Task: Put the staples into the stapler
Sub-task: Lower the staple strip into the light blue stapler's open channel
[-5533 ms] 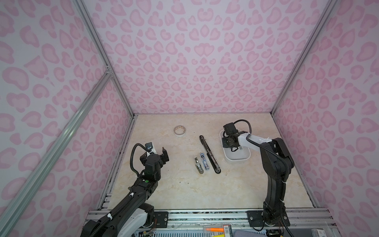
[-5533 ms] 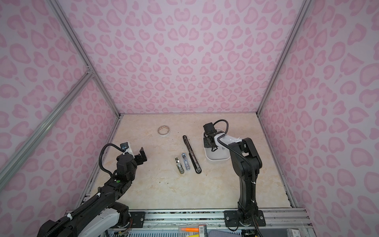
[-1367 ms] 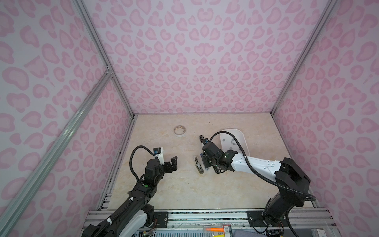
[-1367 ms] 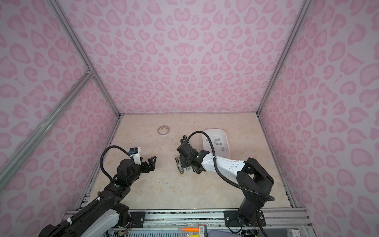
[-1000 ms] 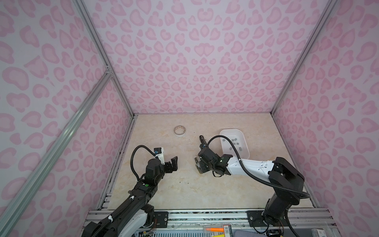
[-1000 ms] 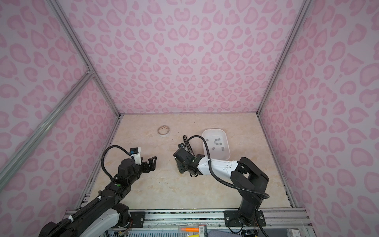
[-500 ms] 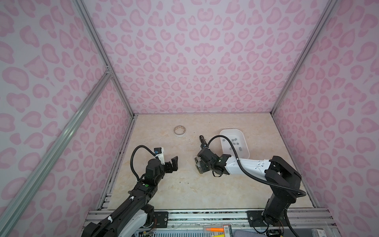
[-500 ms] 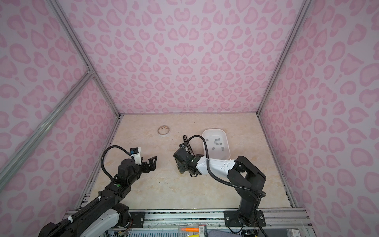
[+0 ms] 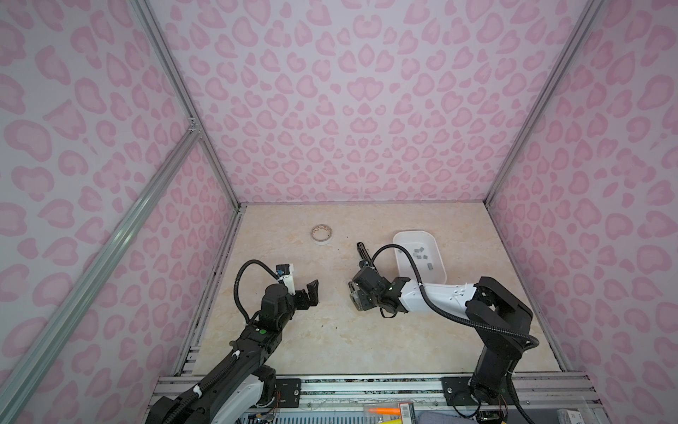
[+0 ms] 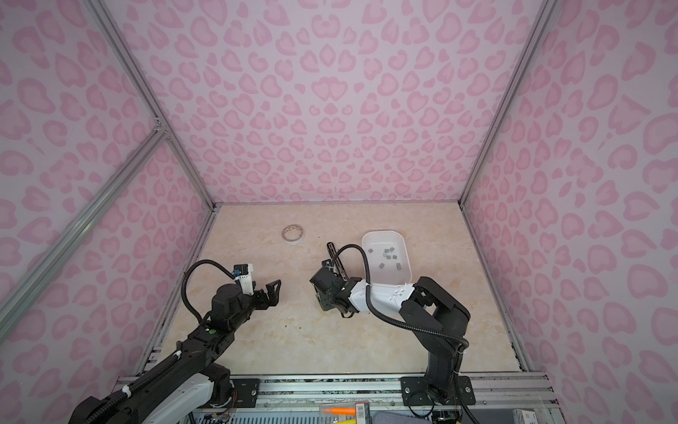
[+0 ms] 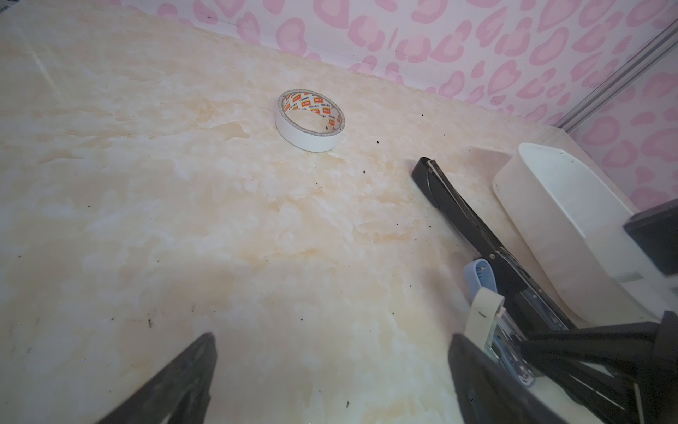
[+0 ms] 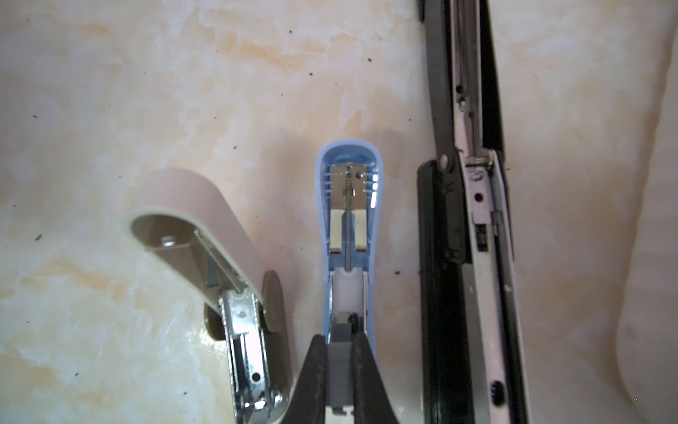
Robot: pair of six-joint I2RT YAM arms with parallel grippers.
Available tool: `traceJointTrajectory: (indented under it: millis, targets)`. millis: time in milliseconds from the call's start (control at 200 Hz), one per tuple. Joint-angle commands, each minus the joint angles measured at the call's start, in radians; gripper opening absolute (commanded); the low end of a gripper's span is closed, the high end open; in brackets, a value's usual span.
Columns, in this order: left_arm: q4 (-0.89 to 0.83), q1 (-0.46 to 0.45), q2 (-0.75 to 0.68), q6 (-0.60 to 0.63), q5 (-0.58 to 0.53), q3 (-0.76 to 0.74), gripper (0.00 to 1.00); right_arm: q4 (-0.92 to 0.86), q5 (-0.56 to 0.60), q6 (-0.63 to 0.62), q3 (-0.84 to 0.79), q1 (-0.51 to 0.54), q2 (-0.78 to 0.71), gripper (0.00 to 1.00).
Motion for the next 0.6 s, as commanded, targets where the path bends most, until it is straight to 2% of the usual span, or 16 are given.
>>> traceJointTrajectory:
  millis: [0, 595]
  targets:
    - [0.036, 0.001, 0.003, 0.003, -0.009, 0.008, 0.99, 0.018, 0.006, 0.000, -0.006, -0.002, 0.006, 0.10]
    - [0.036, -0.004, 0.003, 0.005, -0.012, 0.011, 0.98, 0.014, 0.024, -0.021, -0.008, -0.016, -0.010, 0.09]
